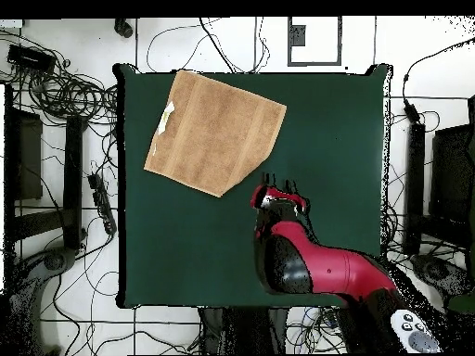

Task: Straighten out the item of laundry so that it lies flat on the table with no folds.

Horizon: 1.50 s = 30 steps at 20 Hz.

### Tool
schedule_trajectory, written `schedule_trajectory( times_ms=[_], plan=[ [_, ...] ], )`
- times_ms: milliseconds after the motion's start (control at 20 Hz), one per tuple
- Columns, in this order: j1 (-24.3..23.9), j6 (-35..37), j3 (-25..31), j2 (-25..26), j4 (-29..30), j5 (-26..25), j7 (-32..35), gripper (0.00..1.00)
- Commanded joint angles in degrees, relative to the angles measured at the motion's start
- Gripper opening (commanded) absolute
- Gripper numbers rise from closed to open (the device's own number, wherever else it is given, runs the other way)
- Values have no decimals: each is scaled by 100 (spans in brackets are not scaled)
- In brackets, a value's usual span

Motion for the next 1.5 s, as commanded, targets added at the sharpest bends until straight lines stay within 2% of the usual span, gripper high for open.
schedule_trajectory(
  times_ms=[50, 500, 650, 850, 1100, 1250, 1500],
  plan=[
    [546, -171, 174, 481, 421, 449, 1310, 100],
    [890, -874, 37, 1605, -167, 553, 1263, 100],
    [1198, -1058, -132, 1697, -195, 886, 1341, 100],
    [1305, -996, -132, 1737, -239, 1135, 1277, 100],
    [1367, -1266, -59, 2127, -437, 1251, 1243, 100],
    [1201, -1240, 152, 2361, -621, 1136, 1218, 100],
    [1146, -1167, 179, 2397, -679, 1165, 1164, 100]
  ],
)
